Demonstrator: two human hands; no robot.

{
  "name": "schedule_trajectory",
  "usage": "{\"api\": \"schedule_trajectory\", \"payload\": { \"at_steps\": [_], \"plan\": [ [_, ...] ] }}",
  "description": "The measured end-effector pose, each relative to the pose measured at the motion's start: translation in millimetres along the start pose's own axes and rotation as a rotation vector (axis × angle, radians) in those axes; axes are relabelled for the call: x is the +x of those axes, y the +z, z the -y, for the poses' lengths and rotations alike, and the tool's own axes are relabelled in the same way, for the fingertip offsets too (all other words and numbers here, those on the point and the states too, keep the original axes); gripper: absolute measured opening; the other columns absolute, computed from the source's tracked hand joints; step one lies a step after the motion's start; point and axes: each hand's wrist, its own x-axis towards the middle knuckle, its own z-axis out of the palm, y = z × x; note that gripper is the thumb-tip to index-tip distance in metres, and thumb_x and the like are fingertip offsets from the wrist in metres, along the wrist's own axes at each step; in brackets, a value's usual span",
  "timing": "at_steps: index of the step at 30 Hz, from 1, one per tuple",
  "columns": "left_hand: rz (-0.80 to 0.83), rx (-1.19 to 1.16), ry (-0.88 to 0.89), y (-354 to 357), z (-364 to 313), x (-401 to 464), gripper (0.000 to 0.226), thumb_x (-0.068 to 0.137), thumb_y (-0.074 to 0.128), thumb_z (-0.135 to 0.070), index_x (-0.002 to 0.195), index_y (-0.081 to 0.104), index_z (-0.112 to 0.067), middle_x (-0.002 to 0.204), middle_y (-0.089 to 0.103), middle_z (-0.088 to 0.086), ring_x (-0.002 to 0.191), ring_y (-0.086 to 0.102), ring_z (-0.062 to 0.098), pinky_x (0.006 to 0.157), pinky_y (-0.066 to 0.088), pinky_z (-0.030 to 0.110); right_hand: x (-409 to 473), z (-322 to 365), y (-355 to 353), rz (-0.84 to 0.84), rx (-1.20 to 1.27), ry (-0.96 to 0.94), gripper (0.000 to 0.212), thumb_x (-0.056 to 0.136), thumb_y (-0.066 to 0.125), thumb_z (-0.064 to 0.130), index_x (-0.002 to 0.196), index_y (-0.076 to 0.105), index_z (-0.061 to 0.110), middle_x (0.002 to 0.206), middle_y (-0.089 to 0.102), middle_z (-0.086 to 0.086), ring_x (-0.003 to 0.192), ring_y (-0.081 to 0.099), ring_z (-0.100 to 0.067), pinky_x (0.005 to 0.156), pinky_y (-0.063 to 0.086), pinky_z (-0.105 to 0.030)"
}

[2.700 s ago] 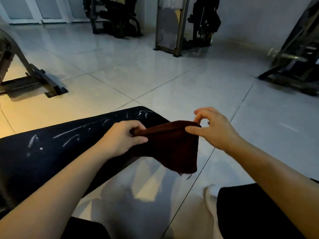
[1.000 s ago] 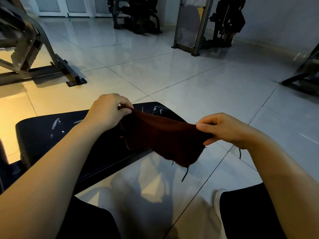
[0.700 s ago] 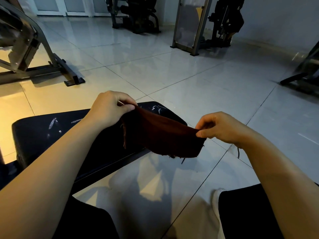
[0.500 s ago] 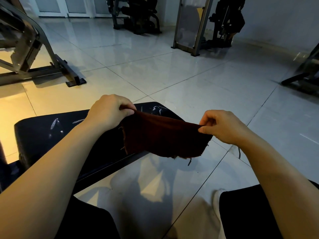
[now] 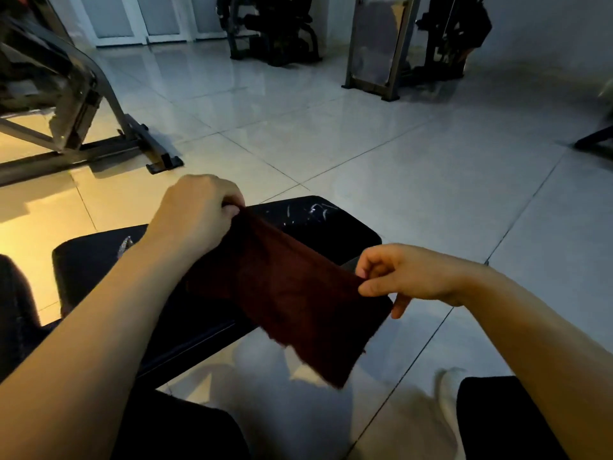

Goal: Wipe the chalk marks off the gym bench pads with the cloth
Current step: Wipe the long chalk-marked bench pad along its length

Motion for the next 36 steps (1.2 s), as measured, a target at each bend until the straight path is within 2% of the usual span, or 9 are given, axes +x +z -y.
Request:
{"api": "schedule_trajectory", "payload": {
  "at_steps": [4,7,10,12,15,18,25,30,36],
  "plan": [
    [0.177,0.069,-0.022,71,-3,8,0.025,0.095,0.055,-0.013,0.118,0.064,-0.013,0.122,0.051,0.011,0.113,0.048,0.033,0.090,0.040,0.039,47,-32,34,-0.068,-0.028,0.158,0.009,0.094,0.062,0.015,0.093,0.055,0.021,0.087,0.051,-0.003,0.071,0.055,-0.016,0.062,0.059,-0.032],
    [0.314,0.103,0.044,125,-8,-14,0.048,0.100,0.048,-0.025,0.144,0.035,-0.018,0.150,0.021,0.009,0.136,0.024,0.032,0.107,0.033,0.039,74,-72,59,-0.236,0.012,0.272,0.006,0.097,0.057,0.017,0.095,0.052,0.020,0.089,0.049,-0.002,0.066,0.062,-0.024,0.064,0.059,-0.037],
    [0.456,0.242,0.088,148,-11,-42,0.068,0.097,0.018,-0.056,0.149,0.027,-0.014,0.155,0.023,0.011,0.142,0.022,0.030,0.115,0.026,0.039,94,-103,66,-0.348,-0.030,0.337,0.005,0.097,0.052,0.018,0.101,0.054,0.015,0.096,0.055,-0.008,0.077,0.068,-0.033,0.073,0.058,-0.045],
    [0.574,0.371,0.157,153,-11,-44,0.095,0.080,-0.004,-0.073,0.154,0.006,-0.014,0.161,0.006,0.011,0.149,0.005,0.028,0.120,0.007,0.039,107,-114,67,-0.362,-0.037,0.337,0.006,0.097,0.050,0.017,0.101,0.054,0.015,0.104,0.058,-0.011,0.088,0.065,-0.032,0.078,0.056,-0.044],
    [0.678,0.506,0.210,160,-9,-33,0.086,0.093,0.020,-0.069,0.151,-0.019,-0.019,0.160,-0.020,0.008,0.148,-0.016,0.024,0.120,-0.006,0.043,126,-127,72,-0.376,-0.017,0.354,0.008,0.096,0.051,0.016,0.102,0.054,0.019,0.114,0.060,-0.009,0.102,0.059,-0.029,0.075,0.045,-0.033],
    [0.693,0.530,0.224,169,-20,-21,0.085,0.098,0.036,-0.054,0.150,-0.022,-0.019,0.159,-0.023,0.008,0.147,-0.018,0.025,0.120,-0.007,0.045,134,-139,80,-0.495,0.102,0.314,0.015,0.095,0.053,0.017,0.110,0.054,0.016,0.120,0.058,-0.008,0.109,0.055,-0.029,0.081,0.043,-0.032],
    [0.674,0.556,0.273,228,-65,26,0.079,0.101,0.035,-0.044,0.150,-0.021,-0.016,0.160,-0.021,0.008,0.147,-0.018,0.025,0.120,-0.005,0.044,151,-157,71,-0.802,0.471,0.116,0.024,0.098,0.052,0.018,0.121,0.057,0.014,0.117,0.062,-0.003,0.109,0.057,-0.021,0.084,0.040,-0.026],
    [0.623,0.519,0.353,288,-106,78,0.076,0.102,0.033,-0.041,0.151,-0.018,-0.013,0.161,-0.014,0.010,0.148,-0.012,0.026,0.119,-0.001,0.043,165,-190,64,-0.838,0.736,0.170,0.025,0.101,0.048,0.019,0.124,0.055,0.022,0.106,0.058,0.011,0.093,0.053,-0.001,0.072,0.036,-0.008],
    [0.606,0.447,0.422,364,-162,150,0.074,0.102,0.035,-0.040,0.152,-0.012,-0.011,0.162,-0.009,0.011,0.149,-0.007,0.027,0.120,0.003,0.045,186,-218,55,-0.903,0.900,0.189,0.018,0.099,0.051,0.020,0.116,0.054,0.025,0.091,0.055,0.019,0.081,0.053,0.010,0.067,0.039,-0.005]
  ]
}}
